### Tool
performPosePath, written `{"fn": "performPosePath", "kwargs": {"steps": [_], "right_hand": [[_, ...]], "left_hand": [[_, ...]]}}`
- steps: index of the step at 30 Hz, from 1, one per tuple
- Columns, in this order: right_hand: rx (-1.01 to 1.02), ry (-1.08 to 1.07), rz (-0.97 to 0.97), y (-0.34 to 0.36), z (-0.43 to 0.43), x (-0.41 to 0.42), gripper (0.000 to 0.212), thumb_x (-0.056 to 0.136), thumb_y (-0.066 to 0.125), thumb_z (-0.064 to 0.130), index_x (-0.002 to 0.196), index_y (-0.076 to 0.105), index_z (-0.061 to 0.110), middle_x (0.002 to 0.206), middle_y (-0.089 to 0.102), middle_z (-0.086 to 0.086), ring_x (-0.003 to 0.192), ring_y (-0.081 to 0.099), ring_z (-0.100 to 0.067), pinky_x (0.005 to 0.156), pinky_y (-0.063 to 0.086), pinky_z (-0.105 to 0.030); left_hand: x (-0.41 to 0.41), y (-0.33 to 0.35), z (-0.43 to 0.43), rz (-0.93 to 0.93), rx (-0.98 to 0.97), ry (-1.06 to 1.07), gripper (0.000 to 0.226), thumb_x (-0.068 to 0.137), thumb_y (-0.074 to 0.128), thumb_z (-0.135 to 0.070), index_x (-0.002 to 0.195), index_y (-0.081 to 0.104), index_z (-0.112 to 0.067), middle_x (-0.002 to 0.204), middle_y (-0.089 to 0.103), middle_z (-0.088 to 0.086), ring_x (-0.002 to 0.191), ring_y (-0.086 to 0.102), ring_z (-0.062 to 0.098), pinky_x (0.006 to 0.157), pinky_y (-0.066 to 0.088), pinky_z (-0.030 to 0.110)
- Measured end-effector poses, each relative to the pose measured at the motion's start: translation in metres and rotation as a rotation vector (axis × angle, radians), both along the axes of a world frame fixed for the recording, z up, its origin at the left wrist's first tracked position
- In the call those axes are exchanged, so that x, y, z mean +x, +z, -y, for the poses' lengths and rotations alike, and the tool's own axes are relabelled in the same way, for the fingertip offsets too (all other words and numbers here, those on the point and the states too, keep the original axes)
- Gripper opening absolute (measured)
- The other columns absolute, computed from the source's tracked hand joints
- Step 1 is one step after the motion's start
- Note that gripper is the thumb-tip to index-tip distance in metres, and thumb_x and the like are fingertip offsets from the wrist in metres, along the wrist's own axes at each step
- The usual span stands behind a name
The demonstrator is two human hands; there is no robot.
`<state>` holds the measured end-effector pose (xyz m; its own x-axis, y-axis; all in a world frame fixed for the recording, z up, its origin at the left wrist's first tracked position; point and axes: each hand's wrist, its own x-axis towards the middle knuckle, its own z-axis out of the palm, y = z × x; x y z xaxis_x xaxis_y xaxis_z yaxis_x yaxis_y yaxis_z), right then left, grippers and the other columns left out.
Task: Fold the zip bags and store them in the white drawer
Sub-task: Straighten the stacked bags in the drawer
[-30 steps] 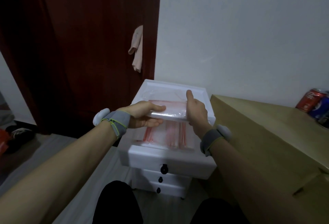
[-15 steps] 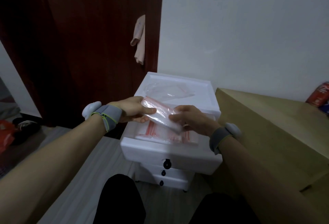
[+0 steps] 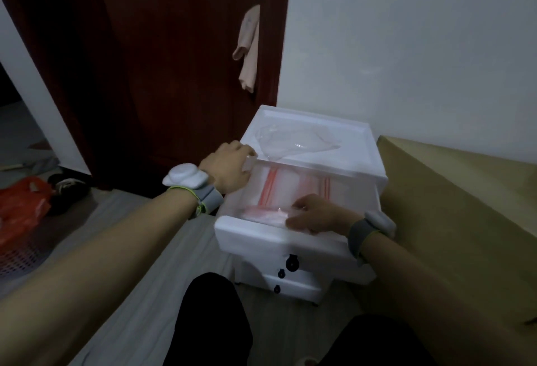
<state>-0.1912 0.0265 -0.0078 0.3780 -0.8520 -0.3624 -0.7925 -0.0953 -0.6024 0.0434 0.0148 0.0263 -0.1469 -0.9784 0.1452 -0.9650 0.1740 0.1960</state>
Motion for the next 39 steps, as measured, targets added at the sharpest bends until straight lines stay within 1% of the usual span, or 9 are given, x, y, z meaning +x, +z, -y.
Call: {"fn": "performPosePath", "kwargs": {"steps": [6, 11, 16, 26, 28, 30, 33, 35, 39], "right_hand": [[-0.01, 0.106, -0.134, -0.01, 0.008, 0.032, 0.041, 0.091, 0.066, 0.032, 0.123, 0.062, 0.006, 0.126, 0.059, -0.012, 0.104, 0.062, -0.028, 0.091, 0.054, -0.038], [0.01, 0.162, -0.261, -0.015, 0.009, 0.04, 0.043, 0.094, 0.058, 0.022, 0.126, 0.056, -0.007, 0.132, 0.056, -0.025, 0.119, 0.056, -0.04, 0.103, 0.047, -0.048], [-0.068, 0.187, -0.345, -0.014, 0.007, 0.048, 0.039, 0.097, 0.052, 0.02, 0.13, 0.046, 0.0, 0.13, 0.055, -0.019, 0.114, 0.055, -0.034, 0.091, 0.044, -0.035], [-0.076, 0.189, -0.53, -0.006, 0.008, 0.053, 0.028, 0.093, 0.049, 0.029, 0.073, 0.056, 0.011, 0.084, 0.058, -0.003, 0.066, 0.054, -0.018, 0.055, 0.042, -0.026], [-0.055, 0.173, -0.534, -0.006, 0.007, 0.052, 0.028, 0.094, 0.05, 0.031, 0.078, 0.059, 0.01, 0.091, 0.06, -0.003, 0.062, 0.051, -0.014, 0.047, 0.039, -0.024], [-0.054, 0.161, -0.506, -0.003, 0.004, 0.046, 0.033, 0.095, 0.051, 0.035, 0.097, 0.066, 0.006, 0.105, 0.065, -0.006, 0.065, 0.054, -0.014, 0.049, 0.044, -0.024], [-0.096, 0.143, -0.434, 0.007, -0.004, 0.031, 0.041, 0.094, 0.055, 0.037, 0.12, 0.066, 0.007, 0.12, 0.064, -0.009, 0.094, 0.064, -0.025, 0.08, 0.057, -0.033], [-0.145, 0.103, -0.367, 0.011, -0.01, 0.019, 0.044, 0.092, 0.06, 0.038, 0.127, 0.063, 0.012, 0.128, 0.062, -0.005, 0.112, 0.06, -0.026, 0.095, 0.051, -0.035], [-0.188, 0.035, -0.228, 0.013, -0.019, -0.006, 0.042, 0.087, 0.067, 0.048, 0.118, 0.068, 0.02, 0.123, 0.066, 0.001, 0.109, 0.06, -0.017, 0.095, 0.047, -0.031]], "left_hand": [[-0.008, -0.027, 0.0, 0.164, 0.174, 0.051, 0.043, 0.087, 0.051, -0.02, 0.127, 0.059, -0.031, 0.146, 0.037, 0.002, 0.137, 0.036, 0.026, 0.102, 0.042, 0.037], [0.002, -0.019, 0.001, -0.007, -0.049, -0.043, 0.049, 0.084, 0.052, -0.003, 0.13, 0.043, -0.018, 0.132, 0.036, 0.006, 0.086, 0.053, 0.03, 0.063, 0.043, 0.036], [-0.002, -0.027, 0.003, 0.021, -0.06, -0.035, 0.08, 0.082, 0.051, 0.003, 0.153, 0.018, -0.015, 0.136, 0.037, 0.009, 0.108, 0.049, 0.031, 0.068, 0.043, 0.037], [-0.009, -0.024, 0.002, 0.062, -0.065, -0.016, 0.064, 0.077, 0.053, 0.0, 0.137, 0.034, -0.013, 0.126, 0.036, 0.007, 0.106, 0.044, 0.027, 0.053, 0.035, 0.034], [-0.008, -0.026, 0.001, 0.069, -0.094, -0.005, 0.062, 0.075, 0.054, 0.001, 0.133, 0.037, -0.013, 0.129, 0.033, 0.008, 0.108, 0.044, 0.029, 0.057, 0.039, 0.034], [-0.008, -0.028, 0.002, 0.13, -0.177, -0.011, 0.065, 0.073, 0.055, 0.0, 0.135, 0.038, -0.011, 0.138, 0.031, 0.009, 0.12, 0.04, 0.032, 0.08, 0.044, 0.037], [-0.012, -0.027, 0.003, 0.212, -0.182, -0.025, 0.068, 0.076, 0.055, -0.002, 0.141, 0.035, -0.008, 0.148, 0.028, 0.01, 0.142, 0.021, 0.03, 0.115, 0.022, 0.044], [-0.013, -0.024, 0.003, 0.142, -0.102, -0.023, 0.066, 0.077, 0.055, -0.001, 0.141, 0.036, -0.009, 0.148, 0.031, 0.008, 0.143, 0.023, 0.026, 0.114, 0.025, 0.045], [-0.014, -0.018, 0.006, 0.071, -0.033, -0.004, 0.054, 0.077, 0.057, -0.006, 0.129, 0.044, -0.013, 0.134, 0.041, 0.005, 0.126, 0.042, 0.025, 0.091, 0.046, 0.04]]}}
